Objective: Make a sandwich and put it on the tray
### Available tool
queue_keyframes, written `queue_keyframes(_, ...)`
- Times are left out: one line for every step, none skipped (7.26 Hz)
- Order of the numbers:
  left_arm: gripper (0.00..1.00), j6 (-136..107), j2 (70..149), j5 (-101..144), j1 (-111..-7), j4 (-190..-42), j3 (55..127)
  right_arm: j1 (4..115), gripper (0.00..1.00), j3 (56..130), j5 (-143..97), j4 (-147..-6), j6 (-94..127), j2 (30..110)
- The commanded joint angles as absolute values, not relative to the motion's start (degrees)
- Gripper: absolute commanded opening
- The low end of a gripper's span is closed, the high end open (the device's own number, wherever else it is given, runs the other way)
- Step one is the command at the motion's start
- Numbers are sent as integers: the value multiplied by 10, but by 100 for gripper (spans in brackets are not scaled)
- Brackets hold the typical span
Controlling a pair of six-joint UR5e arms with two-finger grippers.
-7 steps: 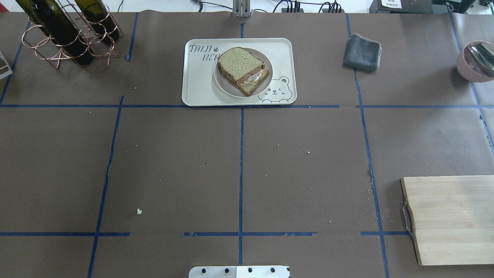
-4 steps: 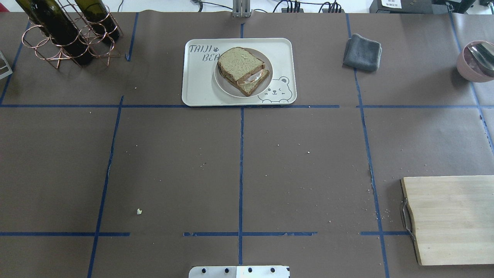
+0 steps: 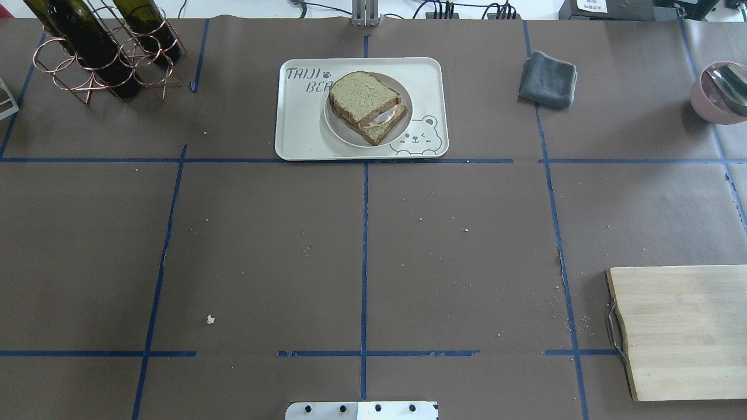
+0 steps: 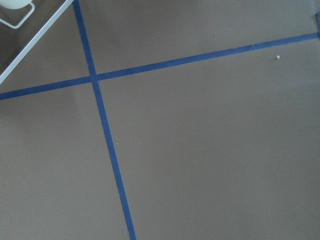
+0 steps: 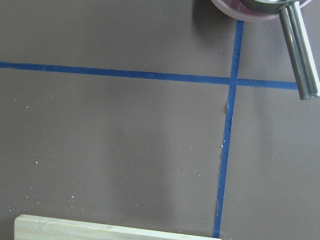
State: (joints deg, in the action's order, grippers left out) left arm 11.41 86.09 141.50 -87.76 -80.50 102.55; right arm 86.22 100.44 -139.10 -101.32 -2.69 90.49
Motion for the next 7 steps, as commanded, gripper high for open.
queue_keyframes(100, 108, 862, 1392, -878, -807, 1013, 862, 100, 1004, -1390, -1013, -27, 904)
queue_keyframes(100, 91, 866, 1392, -879, -807, 1001, 862, 100, 1004, -1390, -1013, -27, 904)
queue_keyframes(100, 93, 861, 1391, -880, -813, 983, 862, 100, 1005, -1390, -1013, -26, 903)
queue_keyframes(100, 93, 860, 1392, -891, -811, 982, 862, 100, 1013, -1391, -1013, -26, 903)
queue_keyframes(100, 92, 862, 1392, -893, -811, 981, 862, 100, 1012, -1391, -1013, -25, 904)
queue_keyframes(100, 92, 866, 1391, -919, -806, 982, 862, 100, 1016, -1394, -1013, -25, 904)
queue_keyframes(100, 92, 863, 1391, -926, -805, 983, 862, 100, 1017, -1392, -1013, -25, 904)
